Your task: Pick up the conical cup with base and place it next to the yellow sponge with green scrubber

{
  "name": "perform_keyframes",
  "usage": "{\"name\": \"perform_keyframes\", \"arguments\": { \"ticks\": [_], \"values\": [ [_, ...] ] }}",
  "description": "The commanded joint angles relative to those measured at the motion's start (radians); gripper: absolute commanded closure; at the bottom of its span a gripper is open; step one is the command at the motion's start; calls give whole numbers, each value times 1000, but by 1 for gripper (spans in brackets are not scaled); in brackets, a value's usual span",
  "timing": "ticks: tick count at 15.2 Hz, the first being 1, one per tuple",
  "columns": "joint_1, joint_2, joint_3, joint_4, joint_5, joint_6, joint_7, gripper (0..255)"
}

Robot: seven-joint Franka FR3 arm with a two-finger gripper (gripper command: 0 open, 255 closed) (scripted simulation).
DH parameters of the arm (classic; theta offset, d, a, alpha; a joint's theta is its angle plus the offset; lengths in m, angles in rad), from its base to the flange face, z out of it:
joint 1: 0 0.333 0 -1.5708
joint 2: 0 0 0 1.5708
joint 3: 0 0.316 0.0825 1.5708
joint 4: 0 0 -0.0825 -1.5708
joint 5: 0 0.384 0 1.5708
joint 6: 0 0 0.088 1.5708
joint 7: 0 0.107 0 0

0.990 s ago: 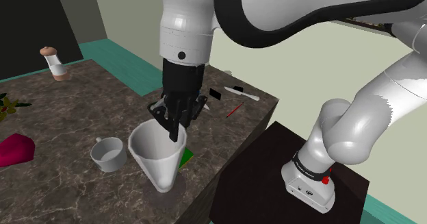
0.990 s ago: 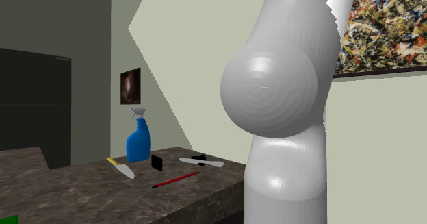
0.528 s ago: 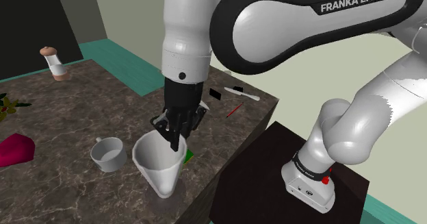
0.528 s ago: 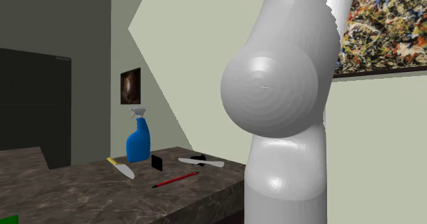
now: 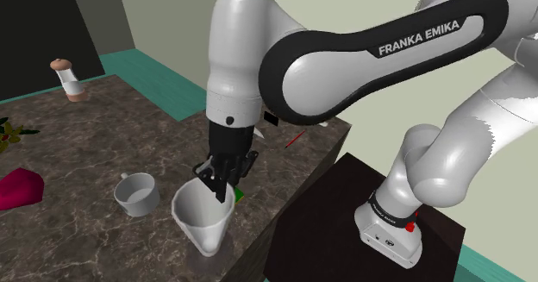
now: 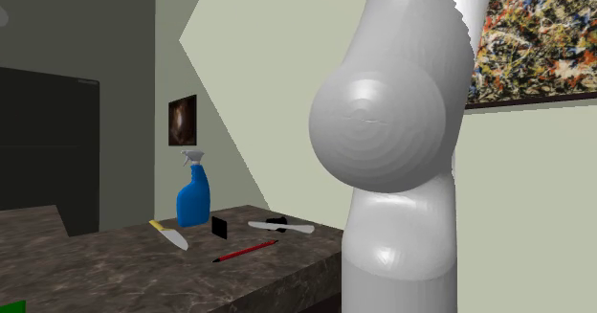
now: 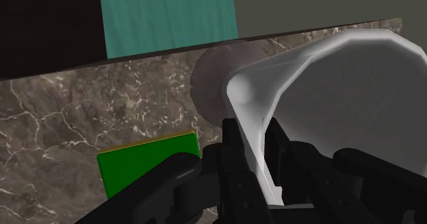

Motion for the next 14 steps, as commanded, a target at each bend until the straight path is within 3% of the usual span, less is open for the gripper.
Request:
{"name": "perform_keyframes", "arguments": {
  "ticks": [1, 10, 14],
  "values": [
    [1, 10, 4, -20, 1, 31, -4, 255],
    [5, 63, 21, -99, 2, 159, -21, 255],
    [6, 63, 21, -99, 2, 159, -21, 255]
  ]
}}
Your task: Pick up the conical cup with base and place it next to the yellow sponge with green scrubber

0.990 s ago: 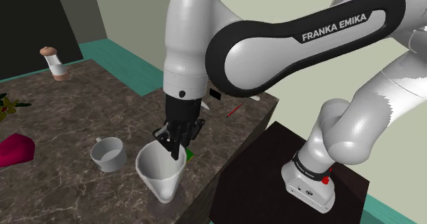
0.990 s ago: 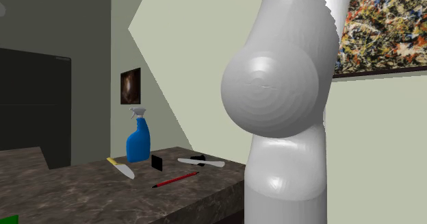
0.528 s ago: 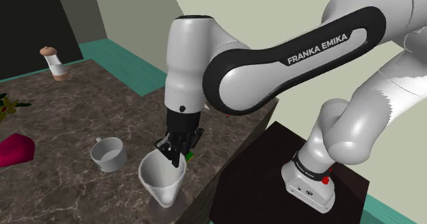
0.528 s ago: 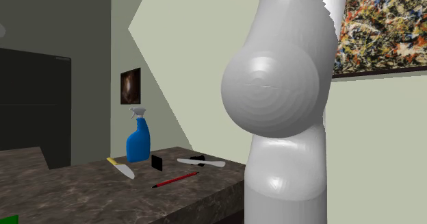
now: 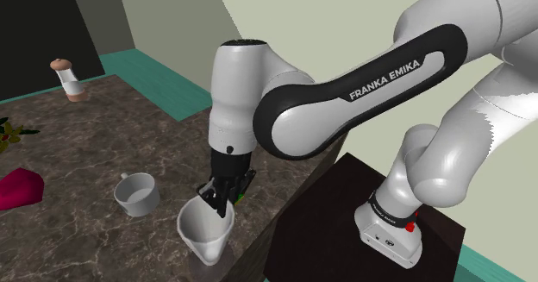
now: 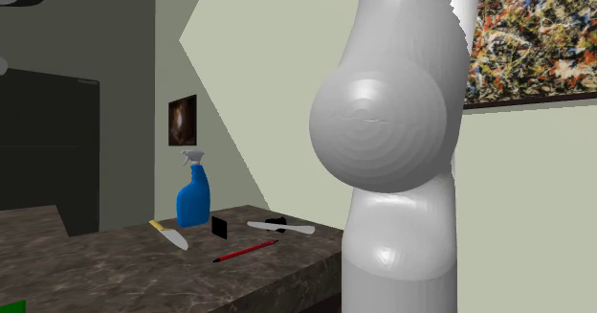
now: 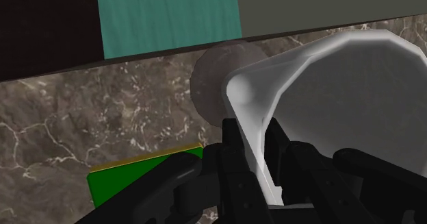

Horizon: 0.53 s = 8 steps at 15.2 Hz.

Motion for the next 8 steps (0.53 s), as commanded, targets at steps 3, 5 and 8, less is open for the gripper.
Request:
{"name": "perform_keyframes", "arguments": {
  "ticks": [3, 5, 8],
  "values": [
    [0, 0, 0, 0, 0, 2, 0, 255],
    [0, 1, 0, 0, 0, 2, 0, 0],
    [0, 1, 0, 0, 0, 2, 0, 0]
  ]
}}
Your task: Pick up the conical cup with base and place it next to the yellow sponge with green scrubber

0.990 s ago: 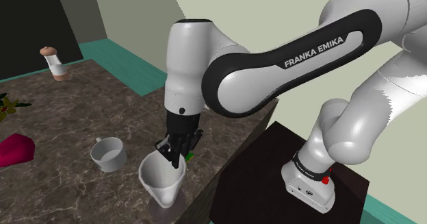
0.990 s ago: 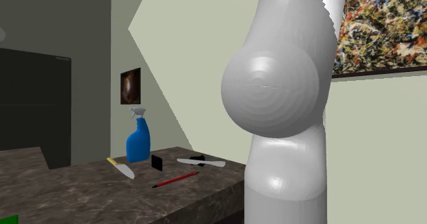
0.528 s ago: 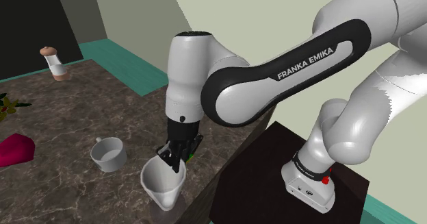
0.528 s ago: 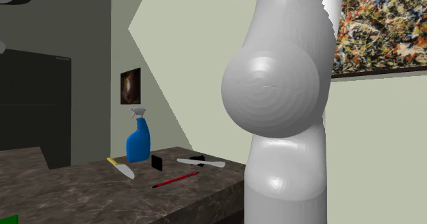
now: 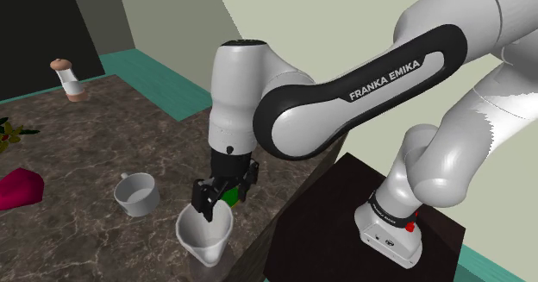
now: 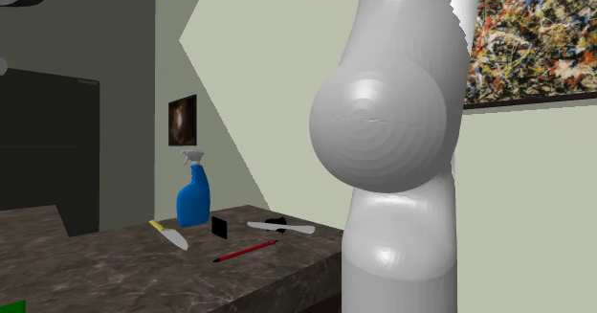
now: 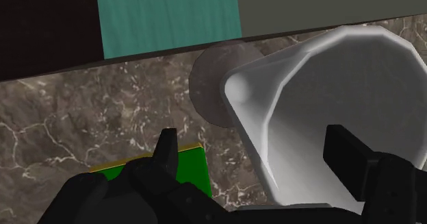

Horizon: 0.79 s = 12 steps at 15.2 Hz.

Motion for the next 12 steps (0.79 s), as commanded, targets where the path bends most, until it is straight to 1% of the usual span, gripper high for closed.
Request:
{"name": "perform_keyframes", "arguments": {
  "ticks": [1, 2, 6, 12],
  "values": [
    [0, 0, 0, 0, 0, 0, 0, 0],
    [0, 0, 0, 0, 0, 0, 0, 0],
    [-13, -67, -33, 65, 4, -135, -10, 0],
    [-12, -67, -33, 65, 4, -135, -9, 0]
  ]
}}
